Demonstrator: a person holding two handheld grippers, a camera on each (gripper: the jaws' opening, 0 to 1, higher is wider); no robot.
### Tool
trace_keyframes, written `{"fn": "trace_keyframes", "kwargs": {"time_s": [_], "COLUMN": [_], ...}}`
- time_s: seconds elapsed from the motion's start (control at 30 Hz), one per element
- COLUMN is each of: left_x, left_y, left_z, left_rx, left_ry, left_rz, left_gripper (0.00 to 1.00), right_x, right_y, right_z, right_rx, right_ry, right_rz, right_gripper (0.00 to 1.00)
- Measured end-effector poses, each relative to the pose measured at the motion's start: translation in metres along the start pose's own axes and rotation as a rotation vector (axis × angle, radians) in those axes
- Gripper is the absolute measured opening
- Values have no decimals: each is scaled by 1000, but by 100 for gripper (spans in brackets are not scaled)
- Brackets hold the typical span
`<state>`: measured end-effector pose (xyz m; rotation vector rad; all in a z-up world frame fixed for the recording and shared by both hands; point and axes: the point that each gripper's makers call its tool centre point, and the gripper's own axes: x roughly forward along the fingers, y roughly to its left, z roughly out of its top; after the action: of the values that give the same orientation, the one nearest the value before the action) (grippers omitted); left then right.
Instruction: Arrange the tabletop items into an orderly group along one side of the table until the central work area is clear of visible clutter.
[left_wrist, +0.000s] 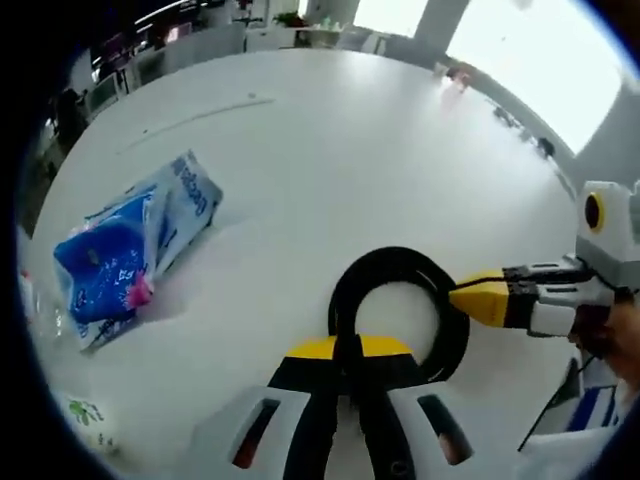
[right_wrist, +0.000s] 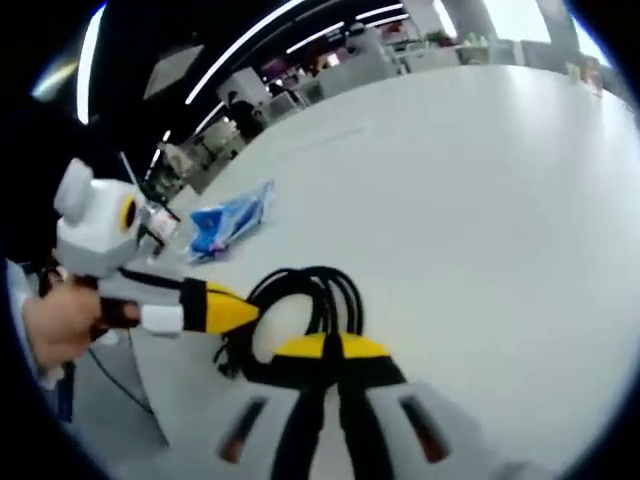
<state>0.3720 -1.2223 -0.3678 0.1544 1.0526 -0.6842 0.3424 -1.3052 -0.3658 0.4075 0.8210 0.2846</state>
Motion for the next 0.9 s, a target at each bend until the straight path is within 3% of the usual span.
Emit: {"fn": "trace_keyframes", "kwargs": {"time_s": [0.43,0.57,0.6,0.63,0.67,0.73,0.77,0.8,0.9], "left_x": [0,1,0,0,0,-2,-3,-8,-23], "left_y": [-2,-4,-6,-12,-15,-13,-13,-7,-8], "left_z": [0,1,1,3,8,12,12,16,20], "left_rx": [70,121,120,106,89,92,111,170,174], "left_ry": [-12,-24,-24,-41,-73,-108,-102,-112,-163], "left_rz": [-1,-22,-36,-72,-89,-55,-42,-16,-22], "left_gripper": [1,4,7,13,30,71,85,86,85], "right_x": [-1,-2,-3,-4,-7,-13,-18,-21,-28], "right_y": [-1,0,0,3,5,10,8,14,19], "right_z": [-1,0,4,6,8,15,28,28,31], "right_rx": [6,-71,-119,-113,-105,-121,-147,-181,-201], "right_ry": [-3,25,-1,-14,-20,-52,-115,-109,-143], "right_rz": [-22,-10,-8,-5,-7,-21,-58,-36,-42], "right_gripper": [0,2,3,8,14,31,36,41,51]}}
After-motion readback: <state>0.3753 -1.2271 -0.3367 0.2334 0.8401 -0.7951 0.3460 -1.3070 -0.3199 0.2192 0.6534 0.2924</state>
